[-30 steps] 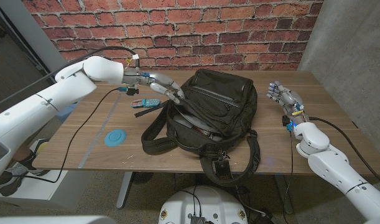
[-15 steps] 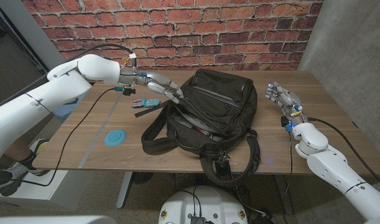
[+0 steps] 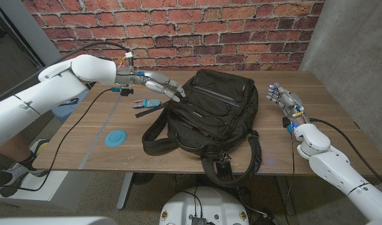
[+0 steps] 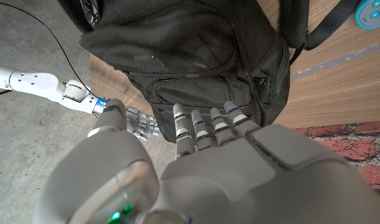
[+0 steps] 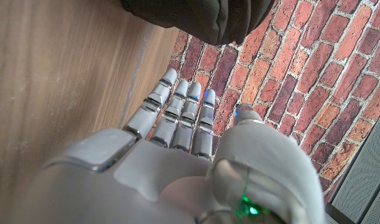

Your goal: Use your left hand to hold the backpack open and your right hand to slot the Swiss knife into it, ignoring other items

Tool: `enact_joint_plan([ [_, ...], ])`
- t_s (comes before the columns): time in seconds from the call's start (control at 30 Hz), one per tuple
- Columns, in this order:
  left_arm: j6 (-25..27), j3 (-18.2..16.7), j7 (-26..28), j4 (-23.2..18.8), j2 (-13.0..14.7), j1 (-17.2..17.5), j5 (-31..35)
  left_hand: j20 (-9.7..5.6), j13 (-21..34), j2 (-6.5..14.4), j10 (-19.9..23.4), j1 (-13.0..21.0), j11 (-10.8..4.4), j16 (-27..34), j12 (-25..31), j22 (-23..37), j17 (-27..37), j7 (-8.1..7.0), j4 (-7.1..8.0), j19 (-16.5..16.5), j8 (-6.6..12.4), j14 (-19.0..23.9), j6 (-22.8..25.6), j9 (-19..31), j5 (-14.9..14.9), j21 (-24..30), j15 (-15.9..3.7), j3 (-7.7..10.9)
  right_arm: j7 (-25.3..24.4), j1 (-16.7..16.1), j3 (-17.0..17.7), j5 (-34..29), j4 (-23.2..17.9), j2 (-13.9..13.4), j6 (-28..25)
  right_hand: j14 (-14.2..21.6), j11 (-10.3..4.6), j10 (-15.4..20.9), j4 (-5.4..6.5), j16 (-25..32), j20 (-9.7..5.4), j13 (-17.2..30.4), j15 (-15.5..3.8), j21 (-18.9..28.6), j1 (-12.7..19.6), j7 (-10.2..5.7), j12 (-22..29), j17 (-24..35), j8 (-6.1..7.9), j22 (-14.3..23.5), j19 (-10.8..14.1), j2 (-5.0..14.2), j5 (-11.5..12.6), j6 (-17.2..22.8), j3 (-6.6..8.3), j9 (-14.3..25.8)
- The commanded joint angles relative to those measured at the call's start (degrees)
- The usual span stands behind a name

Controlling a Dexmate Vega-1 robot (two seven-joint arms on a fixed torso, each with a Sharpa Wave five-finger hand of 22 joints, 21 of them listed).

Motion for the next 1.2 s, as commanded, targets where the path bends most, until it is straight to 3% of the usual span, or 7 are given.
enact_joint_plan([
  [0.03,1.05,-1.9,0.92,-2.31,1.85,1.75,-1.2,0.14,-0.57,-0.22,-1.55,-1.11,0.75,0.11,-1.17,0.1,-0.82,0.09,0.17,-0.83,-0.99,-1.97,-0.92,0.31,0.41,-0.21,0.76,-0.71,0.14,0.11,-0.1,0.48,-0.13,-0.37,-0.82,-0.34,0.07,0.1,0.04,-0.28,0.15,0.14,-2.28,0.56,0.0,0.1,-0.16,-0.02,0.39,0.2,0.11,-0.38,0.31,-0.27,0.58,0.17],
  [0.27,1.08,-3.94,4.31,-3.48,3.11,4.47,-1.87,0.48,-2.19,0.12,-4.28,-2.11,2.2,-0.11,-3.62,-0.19,-3.04,0.29,0.24,-2.41,-3.18,-6.49,-3.01,0.33,0.67,-0.93,2.21,-1.29,0.43,0.51,-0.41,0.6,0.39,-0.29,-0.83,-0.36,0.05,0.18,-0.08,-0.28,0.14,0.18,-2.19,0.57,-0.06,0.07,-0.22,-0.04,0.42,0.2,0.15,-0.4,0.31,-0.3,0.68,0.14],
  [0.47,0.69,-6.8,11.26,-4.2,3.85,9.31,-2.2,1.68,-3.93,3.79,-6.45,-4.69,3.66,0.32,-5.73,-0.47,-4.68,0.76,2.34,-3.95,-5.56,-9.01,-5.77,0.41,0.38,-1.53,3.33,-0.99,0.7,0.84,-0.57,0.8,0.6,-0.44,-1.09,-0.39,0.01,0.1,-0.21,-0.24,0.16,0.21,-2.23,0.55,-0.09,0.1,-0.33,0.01,0.45,0.2,0.11,-0.34,0.32,-0.31,0.81,0.11],
  [0.7,1.25,-9.42,17.96,-4.77,3.64,14.34,-3.59,1.76,-4.41,5.44,-6.15,-5.34,3.93,0.59,-5.93,-0.51,-5.04,0.89,3.08,-3.9,-5.98,-9.0,-5.98,0.42,0.27,-1.48,3.59,-0.57,1.12,1.1,-0.6,1.1,0.67,-0.78,-1.36,-0.5,0.0,0.02,-0.33,-0.25,0.18,0.23,-2.24,0.54,-0.13,0.11,-0.43,0.03,0.47,0.19,0.1,-0.36,0.33,-0.33,0.89,0.08],
  [1.2,1.68,-13.05,26.37,-5.75,2.19,20.57,-5.93,1.74,-5.44,7.11,-4.32,-5.42,4.02,1.21,-5.88,-0.63,-6.14,1.1,3.17,-2.82,-6.86,-7.36,-6.19,0.37,0.16,-1.06,3.69,0.44,2.46,1.55,-0.82,1.69,1.88,-0.87,-0.73,-0.68,-0.12,-0.03,-0.62,-0.26,0.14,0.28,-2.28,0.49,-0.15,0.05,-0.64,0.07,0.52,0.19,-0.04,-0.25,0.36,-0.39,1.21,0.03],
])
